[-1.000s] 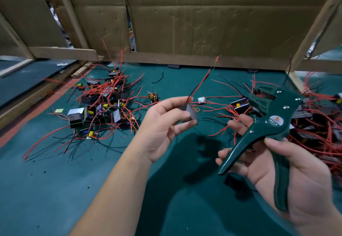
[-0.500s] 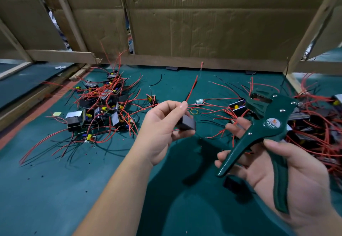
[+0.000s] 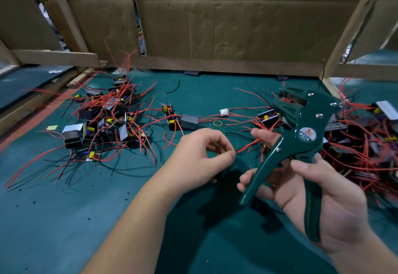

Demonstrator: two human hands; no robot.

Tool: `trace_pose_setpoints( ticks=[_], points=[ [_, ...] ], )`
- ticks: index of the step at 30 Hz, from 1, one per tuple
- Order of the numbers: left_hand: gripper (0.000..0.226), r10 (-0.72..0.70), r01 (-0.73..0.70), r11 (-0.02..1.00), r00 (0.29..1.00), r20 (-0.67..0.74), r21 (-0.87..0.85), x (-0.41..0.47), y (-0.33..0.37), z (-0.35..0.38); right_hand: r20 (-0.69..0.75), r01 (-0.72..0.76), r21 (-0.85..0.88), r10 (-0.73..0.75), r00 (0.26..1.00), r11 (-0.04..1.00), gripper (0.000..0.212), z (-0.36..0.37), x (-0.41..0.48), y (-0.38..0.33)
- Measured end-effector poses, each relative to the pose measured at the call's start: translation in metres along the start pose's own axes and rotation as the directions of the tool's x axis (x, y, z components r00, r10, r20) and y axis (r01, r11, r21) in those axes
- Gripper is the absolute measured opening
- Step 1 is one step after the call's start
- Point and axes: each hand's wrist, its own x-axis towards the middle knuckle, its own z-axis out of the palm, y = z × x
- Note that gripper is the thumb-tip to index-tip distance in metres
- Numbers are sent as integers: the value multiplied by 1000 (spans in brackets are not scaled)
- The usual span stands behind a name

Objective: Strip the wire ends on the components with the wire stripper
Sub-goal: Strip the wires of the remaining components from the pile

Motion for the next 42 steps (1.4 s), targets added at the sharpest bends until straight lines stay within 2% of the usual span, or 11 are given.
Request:
trace_pose_setpoints(
  ticks=[4,8,9,11,13,15,23,30,36,40,42],
  points=[
    [9,13,-14,1000,995,102,10,0,1,1,-26,-39,-22,39,999,999,71,-3,1,2],
    [8,176,-171,884,984,28,434,2,-2,-1,-19,-55,-17,55,998,998,84,-1,2,3],
    [5,184,-173,905,983,9,388,3,-2,-2,-15,-55,-14,55,998,998,86,-1,2,3],
    [7,114,-114,988,993,7,109,2,1,-3,-7,-46,-8,46,999,999,85,-1,2,2],
    [10,18,-11,988,999,41,-155,1,7,0,-4,-36,-3,36,999,999,83,-1,2,1],
    [12,-59,76,959,996,72,-271,-1,10,3,-5,-24,-11,24,1000,1000,76,0,2,0],
    [18,-125,173,936,977,171,-306,-2,13,-4,-29,2,-7,-2,1000,1000,83,-1,1,-2],
    [18,-187,172,901,982,3,-398,1,11,2,-38,-13,-9,13,999,1000,83,-1,2,-2],
    [23,7,-31,992,981,-194,-121,3,8,8,-16,-93,22,93,996,995,88,0,2,3],
    [23,144,-146,989,970,-194,7,3,3,7,-5,-116,12,116,993,993,80,2,2,6],
    [11,233,-221,972,953,-195,81,3,1,7,-8,-118,7,118,993,993,81,1,2,5]
  ],
)
